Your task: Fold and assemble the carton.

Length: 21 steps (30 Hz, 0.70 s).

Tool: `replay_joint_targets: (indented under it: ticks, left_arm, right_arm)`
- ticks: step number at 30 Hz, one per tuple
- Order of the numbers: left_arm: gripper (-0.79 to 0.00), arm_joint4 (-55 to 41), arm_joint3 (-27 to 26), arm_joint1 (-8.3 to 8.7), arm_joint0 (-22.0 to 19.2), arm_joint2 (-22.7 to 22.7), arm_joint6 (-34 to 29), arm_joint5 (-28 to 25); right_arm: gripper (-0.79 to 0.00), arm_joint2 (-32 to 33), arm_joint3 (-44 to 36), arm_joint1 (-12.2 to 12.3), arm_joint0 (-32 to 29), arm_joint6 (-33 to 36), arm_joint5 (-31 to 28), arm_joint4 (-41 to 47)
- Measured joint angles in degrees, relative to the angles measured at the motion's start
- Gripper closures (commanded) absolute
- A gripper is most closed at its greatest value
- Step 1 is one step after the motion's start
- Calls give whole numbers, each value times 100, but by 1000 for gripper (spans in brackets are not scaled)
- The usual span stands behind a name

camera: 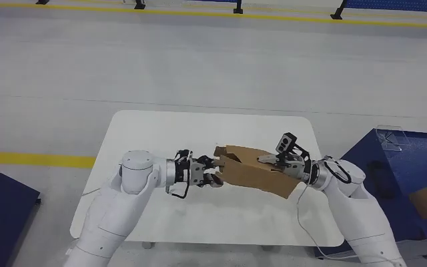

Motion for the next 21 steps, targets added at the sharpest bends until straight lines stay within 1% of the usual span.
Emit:
replay_joint_targets:
  ticks: [4,7,9,12,15,16,19,21]
  left_arm:
    - [-785,56,-313,112,235,-452,308,-208]
    - [-785,53,-535,186,374,-745,417,-188]
    - [-785,15,-696,223,462,-944,493,-324]
    - [-785,-51,-1142,264,684,-1165,551,-784]
    - [-785,-126,-1694,275,979,-1275,701,-1445]
    - [-785,-176,-1897,270,1108,-1287,793,-1742]
    - [-785,-142,-2293,261,1317,-1175,880,-2313]
    - [-785,-311,-2405,250,1349,-1080,791,-2449]
  right_arm:
    - [0,226,-91,55,-102,132,-353,-186]
    - [0,313,-63,87,-111,176,-442,-342]
    - [0,337,-43,98,-114,205,-497,-391]
    - [0,356,-13,109,-125,256,-508,-365]
    - [0,320,-49,121,-145,314,-554,-478]
    - [0,297,-85,128,-161,359,-604,-566]
    - [0,224,-186,153,-213,529,-758,-874]
    - [0,197,-242,169,-245,611,-847,-1054]
